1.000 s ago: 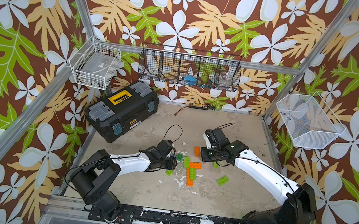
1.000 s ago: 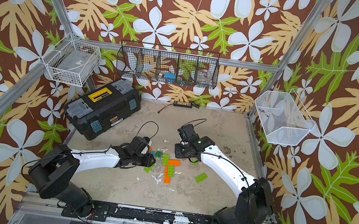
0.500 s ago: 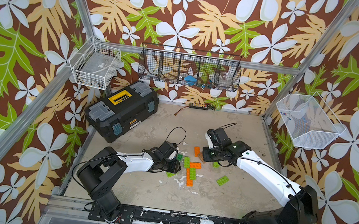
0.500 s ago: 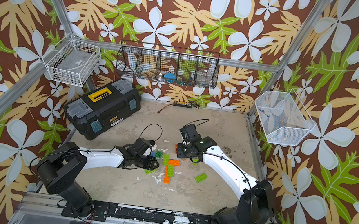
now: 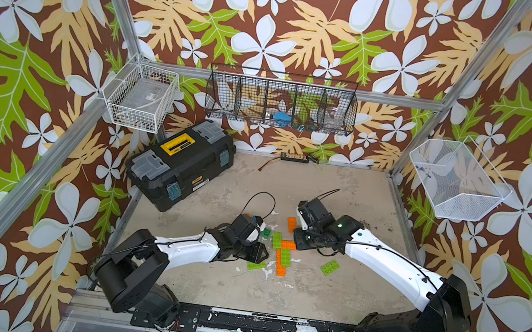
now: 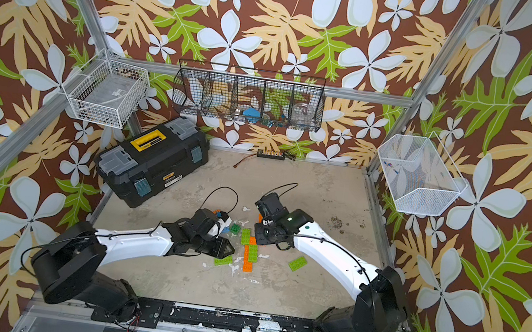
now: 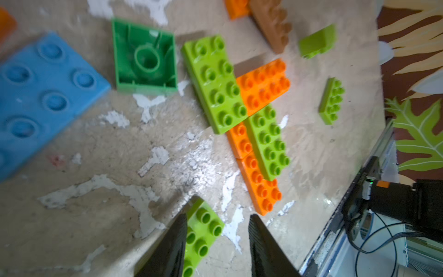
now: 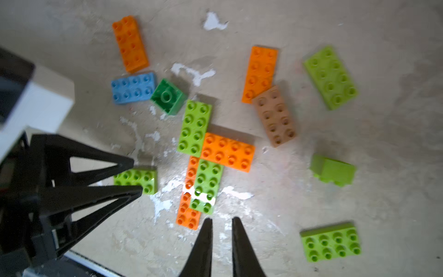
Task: Assemble a small pinwheel with lego
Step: Adjust the lego brick at the center of the board, then pick up the lego brick from the center of the board.
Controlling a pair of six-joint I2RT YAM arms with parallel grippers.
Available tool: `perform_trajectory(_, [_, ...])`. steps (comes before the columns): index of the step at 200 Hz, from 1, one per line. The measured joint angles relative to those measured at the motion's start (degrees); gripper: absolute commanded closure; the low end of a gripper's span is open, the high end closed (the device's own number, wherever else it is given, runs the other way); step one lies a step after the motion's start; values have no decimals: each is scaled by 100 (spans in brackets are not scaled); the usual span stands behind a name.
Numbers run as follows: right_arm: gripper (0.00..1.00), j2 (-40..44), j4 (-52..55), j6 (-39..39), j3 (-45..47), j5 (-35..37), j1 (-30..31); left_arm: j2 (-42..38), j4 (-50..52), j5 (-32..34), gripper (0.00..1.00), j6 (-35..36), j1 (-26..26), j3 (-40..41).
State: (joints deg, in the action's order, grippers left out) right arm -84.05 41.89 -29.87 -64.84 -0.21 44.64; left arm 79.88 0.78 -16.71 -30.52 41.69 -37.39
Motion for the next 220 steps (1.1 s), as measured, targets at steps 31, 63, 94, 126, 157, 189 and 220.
perform_trajectory(31, [75, -525, -96, -243, -4, -68, 616, -1154, -162, 413, 52, -446, -118, 527])
perform_trajectory(63, [69, -1211, -243, -439, -267, -295, 970, -2129, -83, 726, 50, -1056, -192, 1235])
perform_trajectory(94, [69, -1818, -328, -481, -564, -439, 1139, -2894, 107, 925, 49, -1506, -282, 1792])
perform_trajectory(126, [69, -2140, -334, -549, -741, -496, 1202, -3101, 214, 1047, 49, -1746, -343, 1952])
perform_trajectory(157, [70, -2330, -313, -588, -813, -555, 1222, -2973, 219, 1067, 49, -1755, -345, 1912])
perform_trajectory(189, [72, -2461, -304, -612, -894, -553, 1222, -2920, 223, 1069, 49, -1733, -356, 1882])
perform_trajectory(220, [75, -2557, -262, -702, -955, -531, 1222, -2920, 227, 1069, 49, -1731, -361, 1869])
